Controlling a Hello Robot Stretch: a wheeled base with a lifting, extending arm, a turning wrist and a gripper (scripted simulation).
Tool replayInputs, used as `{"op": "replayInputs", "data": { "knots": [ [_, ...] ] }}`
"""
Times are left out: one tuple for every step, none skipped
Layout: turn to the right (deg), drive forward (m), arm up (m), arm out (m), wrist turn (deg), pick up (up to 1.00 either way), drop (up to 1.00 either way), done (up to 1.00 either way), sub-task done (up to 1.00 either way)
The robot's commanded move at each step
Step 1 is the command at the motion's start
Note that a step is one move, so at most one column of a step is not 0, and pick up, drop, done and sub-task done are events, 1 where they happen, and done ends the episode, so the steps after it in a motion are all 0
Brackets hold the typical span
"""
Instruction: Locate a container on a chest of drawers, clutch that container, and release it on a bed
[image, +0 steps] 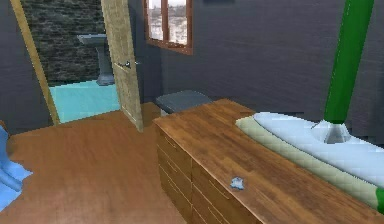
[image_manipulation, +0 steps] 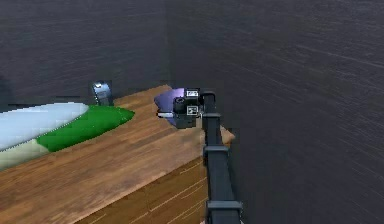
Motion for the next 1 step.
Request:
{"op": "replayInputs", "data": {
  "knots": [
    [0.0,0.00,0.16,0.00,0.0,0.00,0.00,0.00,0.00]
  ]
}}
